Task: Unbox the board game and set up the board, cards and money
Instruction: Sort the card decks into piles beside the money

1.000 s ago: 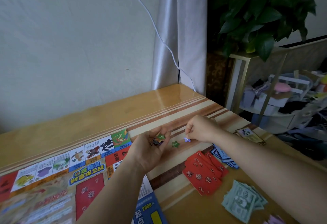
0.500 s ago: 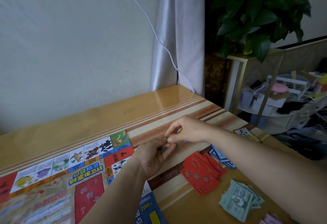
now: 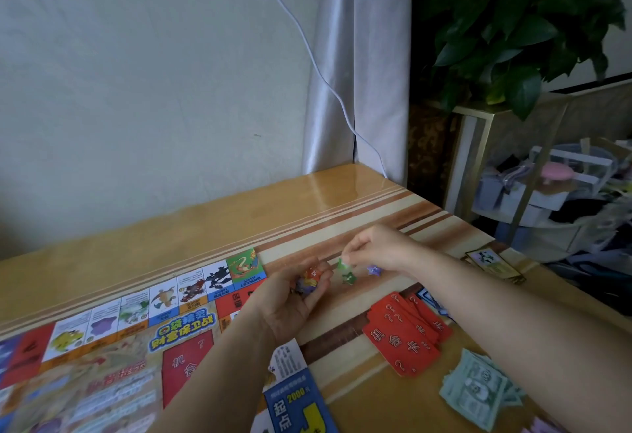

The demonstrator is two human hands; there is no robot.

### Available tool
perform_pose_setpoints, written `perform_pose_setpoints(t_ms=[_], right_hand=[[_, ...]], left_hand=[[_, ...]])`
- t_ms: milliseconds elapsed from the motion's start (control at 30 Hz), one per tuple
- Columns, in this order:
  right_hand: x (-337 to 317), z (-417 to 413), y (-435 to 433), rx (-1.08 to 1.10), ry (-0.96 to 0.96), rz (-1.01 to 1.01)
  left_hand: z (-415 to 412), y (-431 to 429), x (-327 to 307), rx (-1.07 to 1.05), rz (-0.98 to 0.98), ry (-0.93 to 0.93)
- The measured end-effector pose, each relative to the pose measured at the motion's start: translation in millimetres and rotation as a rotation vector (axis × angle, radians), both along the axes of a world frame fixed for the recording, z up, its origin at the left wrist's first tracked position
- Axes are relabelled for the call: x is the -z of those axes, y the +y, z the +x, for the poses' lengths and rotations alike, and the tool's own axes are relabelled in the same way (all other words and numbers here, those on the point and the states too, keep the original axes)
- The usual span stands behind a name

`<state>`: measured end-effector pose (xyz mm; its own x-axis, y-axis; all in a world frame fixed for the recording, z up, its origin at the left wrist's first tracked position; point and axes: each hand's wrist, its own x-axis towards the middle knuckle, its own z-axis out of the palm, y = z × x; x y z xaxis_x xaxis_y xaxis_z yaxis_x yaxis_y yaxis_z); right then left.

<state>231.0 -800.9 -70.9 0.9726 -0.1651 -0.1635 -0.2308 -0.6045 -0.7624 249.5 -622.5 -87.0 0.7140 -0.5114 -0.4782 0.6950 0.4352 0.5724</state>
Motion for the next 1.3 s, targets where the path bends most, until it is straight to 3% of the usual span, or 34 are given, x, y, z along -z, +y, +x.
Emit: perform_pose_setpoints(t_ms=[100,167,233,300,433,700,967,1067,1167,1233,1300], right_hand=[[12,-2,7,-0.088,-0.003,-0.291],[14,-1,9,-0.049,-0.123,-0.433],[6,-1,7,-0.02,-0.231,-0.257],[-7,-5,5,-0.102,-0.182,-0.058],[-19,-14,-5,-0.169,-0.057,-0.03],[-13,-21,-47,0.131,-0.071,0.213],[11,-20,-87,0.262,0.04,-0.428],[15,-20,-88,0.317,-0.053,-0.572],[5,-17,-75,0.184,-0.205,-0.3],[-8,-17,-60,-0.044,-0.099,-0.098],[-13,-16,-49,-0.193,0.001,-0.091]], left_hand=[[0,4,0,-0.004,-0.007,-0.007],[0,3,1,0.011,-0.01,-0.018],[-2,-1,-1,0.029,-0.01,-0.035],[-4,-7,-3,0.06,-0.005,-0.071],[-10,-26,-4,0.108,0.04,-0.146],[-10,-57,-9,0.112,0.0,-0.074],[-4,-48,1,0.064,-0.026,-0.025],[-3,-48,2,0.071,-0.012,-0.045],[-3,-53,2,0.091,-0.008,-0.055],[-5,-57,3,0.114,0.004,-0.061],[-6,-62,3,0.135,0.034,-0.08]])
